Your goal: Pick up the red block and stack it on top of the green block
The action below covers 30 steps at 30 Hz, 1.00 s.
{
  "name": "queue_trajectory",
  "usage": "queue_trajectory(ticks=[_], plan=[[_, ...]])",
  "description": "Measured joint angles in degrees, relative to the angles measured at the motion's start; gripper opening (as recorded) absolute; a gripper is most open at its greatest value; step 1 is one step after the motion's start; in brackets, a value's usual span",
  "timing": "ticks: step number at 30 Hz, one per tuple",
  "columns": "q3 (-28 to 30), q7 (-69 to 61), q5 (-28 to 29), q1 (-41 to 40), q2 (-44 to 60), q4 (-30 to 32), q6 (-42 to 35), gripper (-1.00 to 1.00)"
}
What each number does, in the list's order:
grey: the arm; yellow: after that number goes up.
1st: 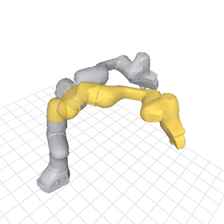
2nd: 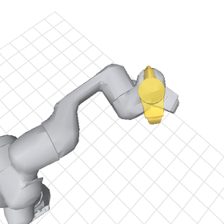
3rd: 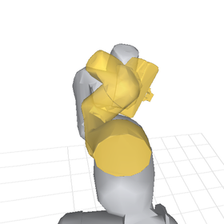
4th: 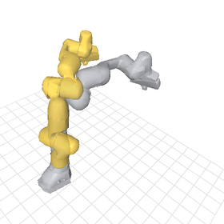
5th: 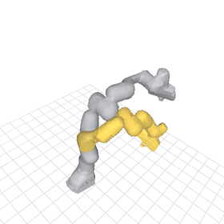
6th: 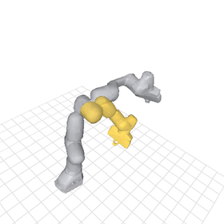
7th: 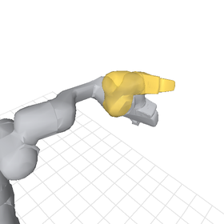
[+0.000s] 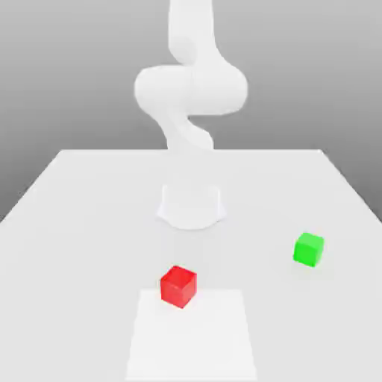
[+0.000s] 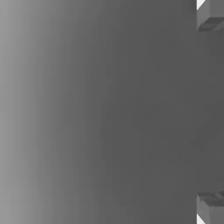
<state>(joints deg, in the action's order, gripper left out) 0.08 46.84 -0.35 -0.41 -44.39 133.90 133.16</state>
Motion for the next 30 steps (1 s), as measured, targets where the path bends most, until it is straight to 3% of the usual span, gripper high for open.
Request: queue_trajectory(ticks=[16,19,24,25,30], plan=[[-4.15,18.91,-2.71,-6.67,26.61,31.73,22.63,0.00],[-4.64,23.20,-1.33,-7.82,39.06,34.66,32.08,0.00],[-1.39,26.65,1.99,-5.63,52.71,34.13,43.24,0.00],[-0.89,26.82,2.13,-5.13,53.83,34.01,44.22,-1.00],[-0.91,26.97,2.28,-5.15,53.84,34.01,44.31,-1.00]])
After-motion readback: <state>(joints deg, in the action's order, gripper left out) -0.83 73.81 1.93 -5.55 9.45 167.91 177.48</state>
